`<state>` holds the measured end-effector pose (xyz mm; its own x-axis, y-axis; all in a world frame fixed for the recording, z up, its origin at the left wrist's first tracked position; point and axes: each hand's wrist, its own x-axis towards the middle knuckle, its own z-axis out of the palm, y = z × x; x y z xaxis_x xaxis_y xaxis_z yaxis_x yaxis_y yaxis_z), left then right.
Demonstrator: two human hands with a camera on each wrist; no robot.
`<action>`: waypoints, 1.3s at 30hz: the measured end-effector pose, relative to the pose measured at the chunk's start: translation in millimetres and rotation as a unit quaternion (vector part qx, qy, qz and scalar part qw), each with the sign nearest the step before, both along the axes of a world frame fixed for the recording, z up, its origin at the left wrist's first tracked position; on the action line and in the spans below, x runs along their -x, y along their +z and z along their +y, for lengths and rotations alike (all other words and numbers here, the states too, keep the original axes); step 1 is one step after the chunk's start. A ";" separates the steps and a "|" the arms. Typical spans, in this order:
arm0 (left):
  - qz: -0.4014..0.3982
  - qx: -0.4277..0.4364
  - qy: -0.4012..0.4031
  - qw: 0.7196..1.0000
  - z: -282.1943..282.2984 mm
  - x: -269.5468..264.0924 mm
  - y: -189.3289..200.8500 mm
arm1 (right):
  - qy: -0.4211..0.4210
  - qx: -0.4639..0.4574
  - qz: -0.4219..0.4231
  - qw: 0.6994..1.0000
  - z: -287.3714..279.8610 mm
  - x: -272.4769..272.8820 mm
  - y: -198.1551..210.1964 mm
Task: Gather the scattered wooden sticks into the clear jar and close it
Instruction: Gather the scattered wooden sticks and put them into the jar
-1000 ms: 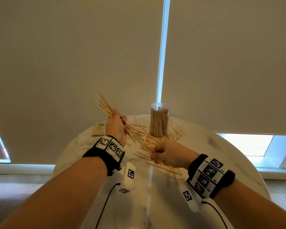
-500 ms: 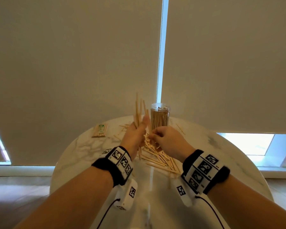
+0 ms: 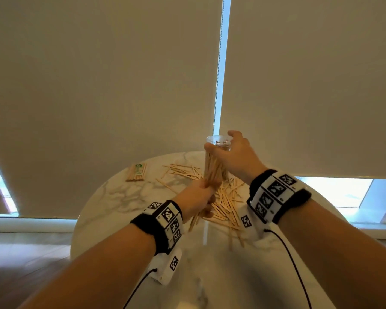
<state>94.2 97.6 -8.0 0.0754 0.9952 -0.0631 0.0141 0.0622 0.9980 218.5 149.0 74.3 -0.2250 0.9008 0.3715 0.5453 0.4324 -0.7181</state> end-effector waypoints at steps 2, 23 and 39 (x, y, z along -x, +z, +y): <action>0.019 -0.008 -0.025 0.999 -1.6 -6.6 1.0 | 0.003 -0.025 -0.055 0.998 6.6 0.7 -2.6; -0.059 -0.067 0.031 0.996 3.6 -6.1 9.6 | 0.142 0.043 -0.039 0.988 3.8 -8.4 -19.9; -0.162 -0.045 0.123 0.978 13.2 3.1 26.5 | 0.130 0.005 -0.138 0.982 -2.3 5.8 -61.1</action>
